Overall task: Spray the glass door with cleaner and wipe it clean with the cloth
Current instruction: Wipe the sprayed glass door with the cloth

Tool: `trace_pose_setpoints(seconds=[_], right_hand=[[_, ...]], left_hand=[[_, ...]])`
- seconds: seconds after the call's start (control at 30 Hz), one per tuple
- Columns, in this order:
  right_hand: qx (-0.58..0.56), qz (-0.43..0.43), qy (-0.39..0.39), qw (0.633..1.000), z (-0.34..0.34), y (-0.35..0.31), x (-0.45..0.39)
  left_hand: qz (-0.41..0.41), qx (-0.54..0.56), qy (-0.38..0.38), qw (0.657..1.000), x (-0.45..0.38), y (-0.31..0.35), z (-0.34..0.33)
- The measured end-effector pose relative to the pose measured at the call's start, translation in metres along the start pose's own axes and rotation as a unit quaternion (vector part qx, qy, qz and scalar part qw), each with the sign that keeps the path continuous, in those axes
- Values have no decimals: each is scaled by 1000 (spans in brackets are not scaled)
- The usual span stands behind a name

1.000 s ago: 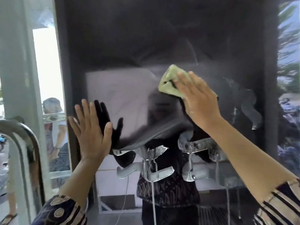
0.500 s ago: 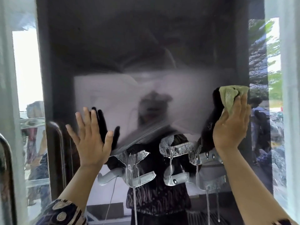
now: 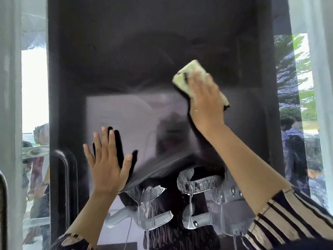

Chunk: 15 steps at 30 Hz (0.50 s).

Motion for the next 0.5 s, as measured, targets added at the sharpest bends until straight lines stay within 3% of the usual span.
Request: trace_pose_setpoints(seconds=[0.07, 0.17, 0.27, 0.37, 0.5], right_hand=[[-29, 109, -30, 993, -2, -28, 20], [-50, 294, -30, 954, 13, -46, 73], [-27, 369, -40, 928, 24, -20, 103], [19, 282, 26, 959, 38, 26, 88], [28, 19, 80, 996, 56, 94, 85]], left_hand=[[1, 3, -2, 1000, 1, 1, 0], [4, 2, -9, 1000, 3, 1, 1], [-1, -4, -15, 1000, 4, 2, 3], [-4, -6, -15, 1000, 1, 5, 5], [-3, -7, -13, 1000, 1, 5, 8]])
Point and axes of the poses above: each hand's wrist, its own x-axis away from the middle knuckle, its own z-axis out of the back of the hand, y = z × x, the point moved 7 cm from there along -x, towards the middle knuckle, and after that the axes turned 12 degrees about y, right-handed, at the moved point
